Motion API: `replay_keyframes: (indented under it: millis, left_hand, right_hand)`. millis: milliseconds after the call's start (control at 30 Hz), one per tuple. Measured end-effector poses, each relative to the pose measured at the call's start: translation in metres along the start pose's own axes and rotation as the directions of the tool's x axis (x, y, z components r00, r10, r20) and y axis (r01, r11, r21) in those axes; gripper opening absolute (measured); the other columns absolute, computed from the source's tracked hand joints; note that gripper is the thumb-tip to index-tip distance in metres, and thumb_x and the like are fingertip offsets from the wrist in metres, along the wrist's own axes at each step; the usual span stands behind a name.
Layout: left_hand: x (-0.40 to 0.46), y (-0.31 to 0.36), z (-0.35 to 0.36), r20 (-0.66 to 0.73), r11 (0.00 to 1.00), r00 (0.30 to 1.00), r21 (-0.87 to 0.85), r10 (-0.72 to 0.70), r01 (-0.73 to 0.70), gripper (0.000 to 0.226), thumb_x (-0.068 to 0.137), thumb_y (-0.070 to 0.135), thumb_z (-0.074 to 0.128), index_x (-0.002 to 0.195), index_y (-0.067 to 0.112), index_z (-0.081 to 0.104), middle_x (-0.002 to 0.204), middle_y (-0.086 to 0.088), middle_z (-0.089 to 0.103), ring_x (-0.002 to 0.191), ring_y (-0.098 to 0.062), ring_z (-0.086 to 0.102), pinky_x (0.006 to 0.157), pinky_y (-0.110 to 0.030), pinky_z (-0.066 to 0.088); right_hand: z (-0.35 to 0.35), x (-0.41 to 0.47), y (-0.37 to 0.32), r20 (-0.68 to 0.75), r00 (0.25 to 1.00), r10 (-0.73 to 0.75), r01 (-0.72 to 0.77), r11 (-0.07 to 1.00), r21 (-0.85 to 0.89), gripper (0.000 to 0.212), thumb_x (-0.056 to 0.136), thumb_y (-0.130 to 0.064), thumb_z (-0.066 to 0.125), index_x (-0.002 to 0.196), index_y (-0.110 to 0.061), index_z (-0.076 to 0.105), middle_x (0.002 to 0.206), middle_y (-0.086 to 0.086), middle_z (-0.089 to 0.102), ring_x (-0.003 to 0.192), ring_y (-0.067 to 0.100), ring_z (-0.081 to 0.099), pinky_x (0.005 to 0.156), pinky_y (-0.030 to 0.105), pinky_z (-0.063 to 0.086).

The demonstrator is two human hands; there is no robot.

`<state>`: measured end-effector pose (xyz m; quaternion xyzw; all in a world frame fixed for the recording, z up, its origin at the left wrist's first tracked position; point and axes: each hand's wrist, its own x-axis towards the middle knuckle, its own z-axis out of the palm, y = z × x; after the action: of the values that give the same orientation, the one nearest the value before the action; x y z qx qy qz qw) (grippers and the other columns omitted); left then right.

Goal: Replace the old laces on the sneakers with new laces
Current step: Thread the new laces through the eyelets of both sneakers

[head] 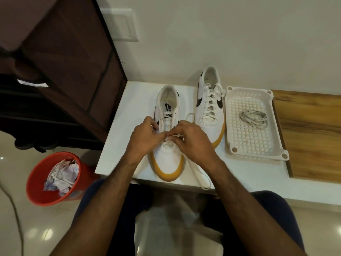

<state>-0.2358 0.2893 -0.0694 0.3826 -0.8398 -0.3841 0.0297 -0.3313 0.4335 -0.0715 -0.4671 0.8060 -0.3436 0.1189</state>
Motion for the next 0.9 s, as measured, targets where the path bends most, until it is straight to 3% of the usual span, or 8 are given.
replay_keyframes:
  millis: [100, 167, 300, 433, 600, 733, 767, 900]
  left_hand:
    - [0.002, -0.002, -0.009, 0.003, 0.992, 0.999, -0.117, -0.044, 0.044, 0.024, 0.083, 0.029, 0.081, 0.095, 0.016, 0.064, 0.080, -0.001, 0.073, 0.072, -0.015, 0.072, 0.072, -0.032, 0.057]
    - [0.001, -0.003, -0.016, 0.043, 0.980, 0.997, -0.182, -0.068, 0.075, 0.020, 0.084, 0.024, 0.081, 0.096, 0.014, 0.067, 0.078, -0.003, 0.075, 0.066, -0.013, 0.073, 0.067, -0.027, 0.054]
    - [0.002, -0.003, -0.019, 0.068, 0.968, 0.993, -0.226, -0.095, 0.108, 0.017, 0.084, 0.016, 0.080, 0.097, 0.012, 0.069, 0.076, -0.005, 0.076, 0.064, -0.014, 0.074, 0.065, -0.024, 0.050]
    - [0.002, -0.004, -0.018, 0.072, 0.965, 0.993, -0.236, -0.096, 0.111, 0.016, 0.085, 0.014, 0.079, 0.096, 0.014, 0.068, 0.075, -0.005, 0.076, 0.065, -0.015, 0.074, 0.070, -0.026, 0.053]
    - [0.004, -0.005, -0.016, 0.071, 0.968, 0.994, -0.229, -0.088, 0.103, 0.016, 0.085, 0.013, 0.078, 0.098, 0.014, 0.068, 0.076, -0.004, 0.076, 0.066, -0.015, 0.075, 0.076, -0.029, 0.056]
    - [0.005, -0.005, -0.016, 0.069, 0.972, 0.995, -0.217, -0.076, 0.090, 0.016, 0.086, 0.013, 0.077, 0.099, 0.013, 0.068, 0.075, -0.004, 0.076, 0.070, -0.016, 0.075, 0.080, -0.031, 0.056]
    - [0.005, -0.005, -0.016, 0.068, 0.973, 0.995, -0.213, -0.074, 0.086, 0.015, 0.086, 0.013, 0.077, 0.099, 0.013, 0.068, 0.075, -0.004, 0.076, 0.070, -0.015, 0.074, 0.080, -0.031, 0.056]
    - [0.004, -0.005, -0.016, 0.058, 0.977, 0.997, -0.200, -0.056, 0.067, 0.013, 0.088, 0.014, 0.076, 0.098, 0.012, 0.067, 0.073, -0.004, 0.076, 0.064, -0.012, 0.074, 0.074, -0.029, 0.055]
  right_hand:
    - [0.003, 0.002, 0.001, 0.018, 1.000, -0.002, 0.003, 0.999, -0.047, 0.015, 0.092, -0.017, 0.073, 0.105, -0.019, 0.080, 0.094, 0.001, 0.066, 0.089, 0.018, 0.062, 0.076, 0.033, 0.052]
    - [0.004, 0.003, 0.001, 0.011, 0.999, 0.031, -0.031, 0.999, -0.036, 0.015, 0.090, -0.014, 0.074, 0.103, -0.017, 0.081, 0.095, 0.002, 0.069, 0.089, 0.018, 0.064, 0.078, 0.030, 0.051]
    - [0.011, 0.005, -0.005, -0.083, 0.995, 0.055, -0.051, 0.998, 0.046, 0.014, 0.088, -0.009, 0.076, 0.100, -0.013, 0.081, 0.094, 0.004, 0.075, 0.088, 0.019, 0.068, 0.083, 0.036, 0.056]
    - [0.021, 0.007, -0.013, -0.068, 0.996, 0.063, -0.064, 0.998, -0.006, 0.015, 0.091, -0.009, 0.072, 0.102, -0.014, 0.081, 0.098, 0.002, 0.077, 0.095, 0.020, 0.067, 0.085, 0.035, 0.054]
    - [0.030, 0.007, -0.015, -0.054, 0.998, -0.008, -0.006, 0.966, -0.257, 0.014, 0.090, -0.014, 0.073, 0.101, -0.018, 0.080, 0.099, 0.003, 0.067, 0.094, 0.024, 0.056, 0.074, 0.038, 0.052]
    - [0.031, 0.011, -0.014, -0.090, 0.996, -0.027, -0.006, 0.936, -0.353, 0.005, 0.083, -0.010, 0.076, 0.087, -0.011, 0.079, 0.090, 0.008, 0.061, 0.079, 0.026, 0.056, 0.060, 0.038, 0.049]
    - [0.031, 0.012, -0.015, -0.083, 0.995, -0.052, 0.016, 0.921, -0.390, 0.004, 0.083, -0.010, 0.075, 0.085, -0.010, 0.079, 0.087, 0.009, 0.061, 0.077, 0.027, 0.056, 0.059, 0.035, 0.045]
    - [0.028, 0.013, -0.021, 0.031, 0.994, -0.109, 0.110, 0.867, -0.486, 0.035, 0.094, -0.021, 0.045, 0.096, -0.008, 0.078, 0.092, 0.012, 0.065, 0.086, 0.030, 0.055, 0.068, 0.037, 0.032]
